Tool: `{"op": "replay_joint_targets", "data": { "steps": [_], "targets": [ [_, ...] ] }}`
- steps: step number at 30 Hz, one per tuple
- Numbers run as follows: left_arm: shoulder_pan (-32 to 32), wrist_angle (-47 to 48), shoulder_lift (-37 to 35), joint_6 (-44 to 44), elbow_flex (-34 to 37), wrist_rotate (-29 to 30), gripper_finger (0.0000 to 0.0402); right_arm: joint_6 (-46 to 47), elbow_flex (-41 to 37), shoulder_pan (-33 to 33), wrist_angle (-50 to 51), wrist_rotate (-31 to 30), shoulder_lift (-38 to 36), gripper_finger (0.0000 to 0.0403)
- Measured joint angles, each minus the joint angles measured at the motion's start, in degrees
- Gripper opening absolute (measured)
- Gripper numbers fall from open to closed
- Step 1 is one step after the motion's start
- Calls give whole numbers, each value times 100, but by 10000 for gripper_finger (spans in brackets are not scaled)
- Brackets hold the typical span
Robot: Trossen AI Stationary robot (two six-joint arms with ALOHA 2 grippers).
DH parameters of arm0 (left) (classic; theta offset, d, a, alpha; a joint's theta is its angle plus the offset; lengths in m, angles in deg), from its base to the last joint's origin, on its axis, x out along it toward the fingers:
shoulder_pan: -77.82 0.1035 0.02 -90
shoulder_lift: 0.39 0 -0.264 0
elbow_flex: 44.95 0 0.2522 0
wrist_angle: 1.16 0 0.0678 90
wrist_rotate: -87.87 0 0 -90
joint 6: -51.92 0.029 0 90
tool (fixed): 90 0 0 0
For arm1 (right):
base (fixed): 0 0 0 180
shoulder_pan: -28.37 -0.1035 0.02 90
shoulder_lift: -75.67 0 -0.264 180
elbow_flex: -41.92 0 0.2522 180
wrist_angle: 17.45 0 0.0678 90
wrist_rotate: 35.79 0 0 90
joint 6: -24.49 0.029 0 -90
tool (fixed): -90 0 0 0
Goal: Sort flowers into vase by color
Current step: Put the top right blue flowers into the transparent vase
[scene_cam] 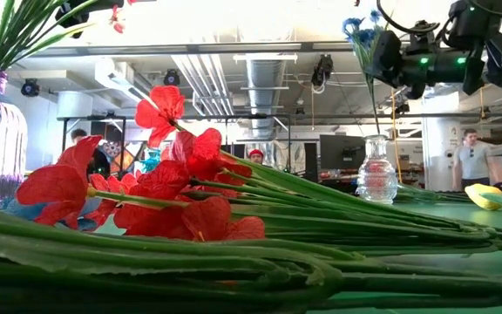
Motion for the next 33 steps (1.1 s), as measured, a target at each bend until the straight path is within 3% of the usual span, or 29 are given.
{"op": "replay_joint_targets", "data": {
  "steps": [6, 11, 33],
  "targets": [
    [0, -4, 7, 0, 0, 0, 0, -87, -4, 0, -20, -178, 10, 18],
    [0, -7, 6, 2, 0, 0, 0, 241, 3, 0, -194, -681, 57, 18],
    [0, -9, 4, 4, 0, 2, 0, 147, 7, -13, -190, -407, 468, 18]
  ]
}}
